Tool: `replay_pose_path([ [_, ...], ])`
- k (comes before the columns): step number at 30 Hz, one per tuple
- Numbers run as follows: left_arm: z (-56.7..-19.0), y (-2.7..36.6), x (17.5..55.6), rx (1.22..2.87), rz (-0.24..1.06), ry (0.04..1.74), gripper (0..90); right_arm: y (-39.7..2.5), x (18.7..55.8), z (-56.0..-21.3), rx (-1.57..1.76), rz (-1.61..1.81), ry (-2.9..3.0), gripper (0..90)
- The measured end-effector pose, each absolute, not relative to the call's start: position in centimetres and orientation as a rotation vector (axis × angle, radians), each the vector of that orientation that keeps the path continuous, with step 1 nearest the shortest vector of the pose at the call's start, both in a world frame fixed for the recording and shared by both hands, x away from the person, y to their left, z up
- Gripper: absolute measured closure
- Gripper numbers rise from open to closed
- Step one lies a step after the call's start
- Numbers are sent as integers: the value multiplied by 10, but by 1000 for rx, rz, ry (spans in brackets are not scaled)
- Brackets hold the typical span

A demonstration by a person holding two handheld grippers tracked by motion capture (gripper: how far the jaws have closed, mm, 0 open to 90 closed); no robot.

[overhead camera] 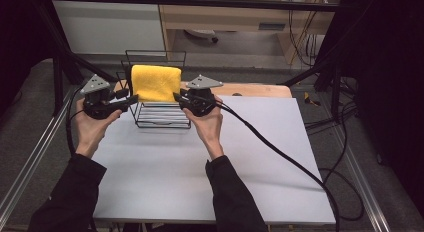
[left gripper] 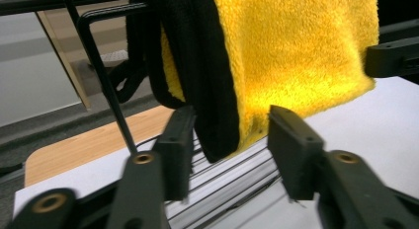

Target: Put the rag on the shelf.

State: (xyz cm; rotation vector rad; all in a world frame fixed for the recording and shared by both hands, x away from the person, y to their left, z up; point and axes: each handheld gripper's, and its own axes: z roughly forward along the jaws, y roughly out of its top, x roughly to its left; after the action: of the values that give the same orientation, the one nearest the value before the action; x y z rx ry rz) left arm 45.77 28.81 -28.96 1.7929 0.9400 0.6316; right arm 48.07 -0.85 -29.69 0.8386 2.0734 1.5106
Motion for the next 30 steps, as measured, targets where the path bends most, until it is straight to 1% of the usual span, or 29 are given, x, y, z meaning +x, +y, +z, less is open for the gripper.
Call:
replay_pose_path([
  [4, -292, 291, 451, 1804, 609, 942, 371, -15, 474, -294, 832, 1522, 2092, 503],
  [6, -296, 292, 448, 1813, 595, 936, 330, -20, 472, -292, 836, 1546, 2090, 424],
  [8, -301, 292, 444, 1828, 581, 932, 297, -26, 468, -291, 844, 1566, 2092, 380],
  [10, -307, 291, 442, 1844, 569, 927, 255, -32, 465, -290, 846, 1592, 2095, 313],
  [14, -320, 288, 437, 1883, 544, 925, 193, -46, 459, -291, 857, 1568, 2126, 230],
  [17, -330, 284, 434, 1919, 522, 922, 144, -57, 455, -295, 857, 1526, 2141, 176],
  [23, -347, 276, 426, 1940, 486, 907, 111, -83, 447, -305, 902, 1523, 2145, 96],
  [30, -367, 270, 419, 1962, 452, 901, 97, -117, 436, -322, 962, 1492, 2148, 59],
])
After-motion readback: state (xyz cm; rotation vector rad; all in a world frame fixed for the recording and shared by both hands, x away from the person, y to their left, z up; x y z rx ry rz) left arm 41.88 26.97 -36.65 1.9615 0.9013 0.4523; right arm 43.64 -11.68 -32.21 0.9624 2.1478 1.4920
